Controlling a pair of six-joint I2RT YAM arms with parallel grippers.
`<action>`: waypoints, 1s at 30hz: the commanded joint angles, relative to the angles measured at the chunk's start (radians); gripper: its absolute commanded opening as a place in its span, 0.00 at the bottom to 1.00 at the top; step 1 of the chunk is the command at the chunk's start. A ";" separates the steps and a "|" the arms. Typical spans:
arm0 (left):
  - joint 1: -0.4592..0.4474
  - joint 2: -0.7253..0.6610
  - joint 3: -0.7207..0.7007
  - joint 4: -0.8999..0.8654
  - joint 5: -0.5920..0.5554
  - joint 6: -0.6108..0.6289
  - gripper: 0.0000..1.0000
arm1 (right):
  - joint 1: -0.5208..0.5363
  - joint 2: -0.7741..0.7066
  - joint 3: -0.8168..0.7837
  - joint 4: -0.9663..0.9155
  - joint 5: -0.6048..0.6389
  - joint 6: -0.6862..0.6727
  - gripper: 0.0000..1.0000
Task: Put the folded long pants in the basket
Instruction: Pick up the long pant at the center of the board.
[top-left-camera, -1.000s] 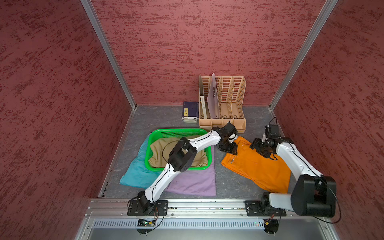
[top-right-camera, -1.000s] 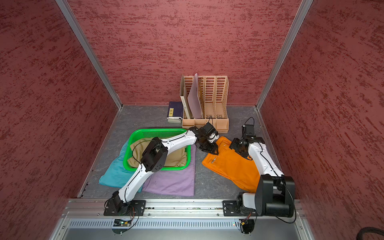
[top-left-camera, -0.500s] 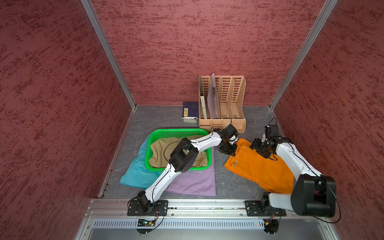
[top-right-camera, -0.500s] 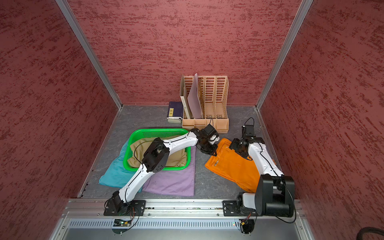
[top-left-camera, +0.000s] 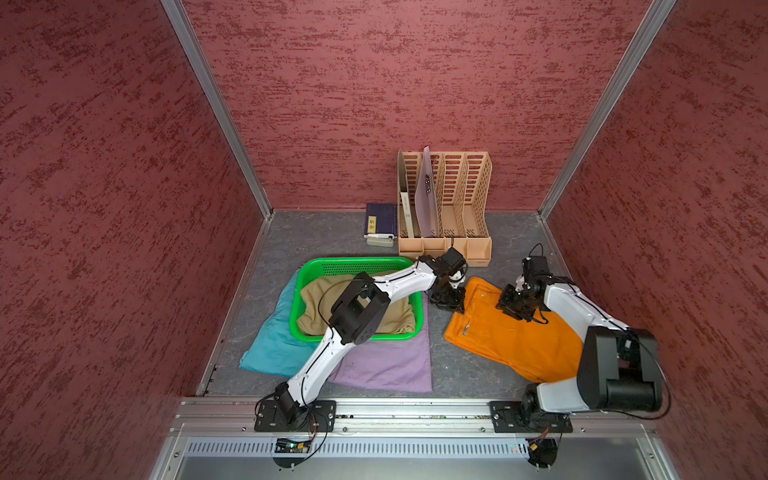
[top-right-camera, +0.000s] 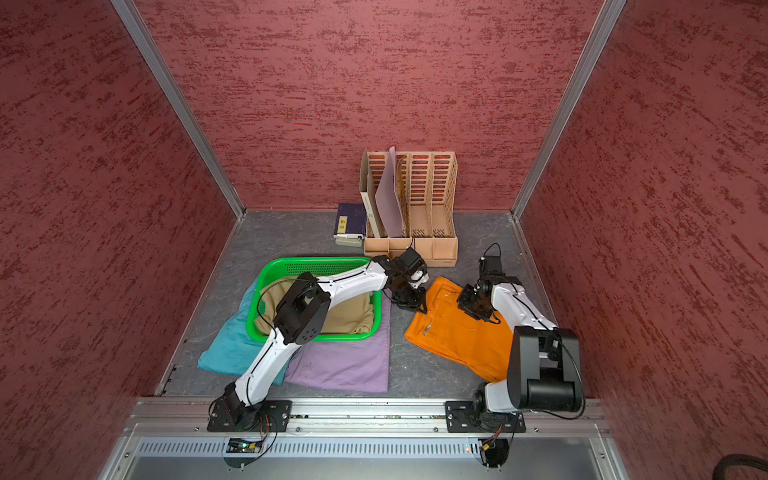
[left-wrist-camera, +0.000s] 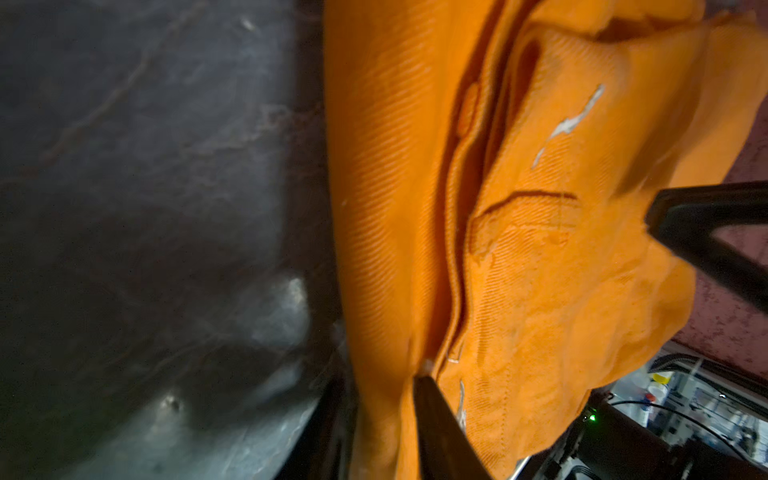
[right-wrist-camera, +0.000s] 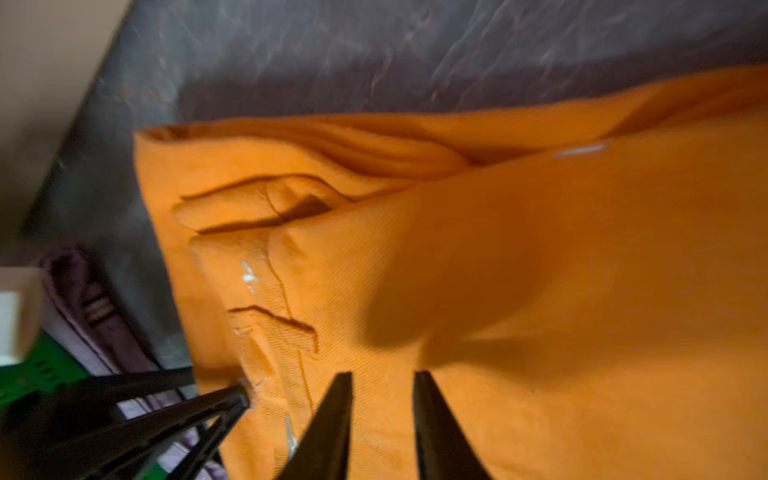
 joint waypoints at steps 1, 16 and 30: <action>0.013 -0.048 -0.039 0.104 0.101 -0.032 0.49 | -0.005 0.041 -0.027 0.065 -0.081 0.012 0.18; 0.004 0.029 -0.010 0.111 0.170 -0.029 0.52 | 0.027 0.131 -0.050 0.137 -0.148 0.032 0.12; -0.028 0.090 0.048 0.105 0.159 -0.046 0.39 | 0.032 0.129 -0.062 0.145 -0.147 0.028 0.11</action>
